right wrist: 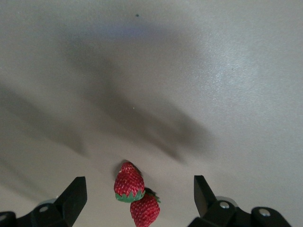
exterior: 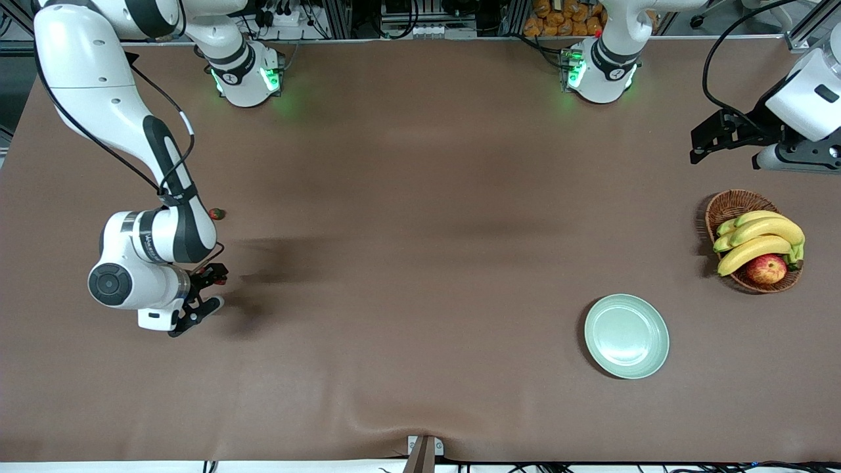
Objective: Collect all strawberries into plate
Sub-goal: 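Close the right gripper on one red strawberry and lift it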
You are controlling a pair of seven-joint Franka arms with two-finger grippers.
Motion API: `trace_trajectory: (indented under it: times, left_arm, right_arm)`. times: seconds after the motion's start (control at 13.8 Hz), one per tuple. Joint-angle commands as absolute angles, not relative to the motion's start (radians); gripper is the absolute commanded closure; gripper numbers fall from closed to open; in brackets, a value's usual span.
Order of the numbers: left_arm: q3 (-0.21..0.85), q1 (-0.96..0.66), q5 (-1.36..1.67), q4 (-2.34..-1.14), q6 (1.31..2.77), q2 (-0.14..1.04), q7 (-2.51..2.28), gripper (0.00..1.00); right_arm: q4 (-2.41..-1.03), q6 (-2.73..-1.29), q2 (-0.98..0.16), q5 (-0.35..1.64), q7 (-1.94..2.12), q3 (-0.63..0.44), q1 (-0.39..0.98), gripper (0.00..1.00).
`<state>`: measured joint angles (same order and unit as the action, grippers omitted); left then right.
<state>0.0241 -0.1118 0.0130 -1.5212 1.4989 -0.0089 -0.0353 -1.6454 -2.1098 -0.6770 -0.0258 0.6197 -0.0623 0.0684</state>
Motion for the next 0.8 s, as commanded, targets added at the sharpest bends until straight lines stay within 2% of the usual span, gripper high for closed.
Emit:
trace_trajectory:
  times: [0.0, 0.44, 0.58, 0.73]
  left_arm:
    - [0.025, -0.106, 0.018, -1.517, 1.485, -0.005, -0.017, 0.00]
    - [0.025, -0.104, 0.017, -1.522, 1.483, 0.002, -0.017, 0.00]
    - [0.023, -0.091, 0.017, -1.525, 1.482, 0.002, -0.017, 0.00]
    - [0.025, -0.087, 0.017, -1.535, 1.479, 0.008, -0.015, 0.00]
  right_arm:
    - [-1.660, -2.126, -0.684, -0.021, 0.650, -0.055, 0.058, 0.00]
    - [-1.684, -2.115, -0.689, -0.021, 0.656, -0.057, 0.058, 0.02]
    - [-1.697, -2.115, -0.689, -0.021, 0.689, -0.057, 0.058, 0.16]
    - [-1.697, -2.115, -0.689, -0.021, 0.692, -0.055, 0.058, 0.24]
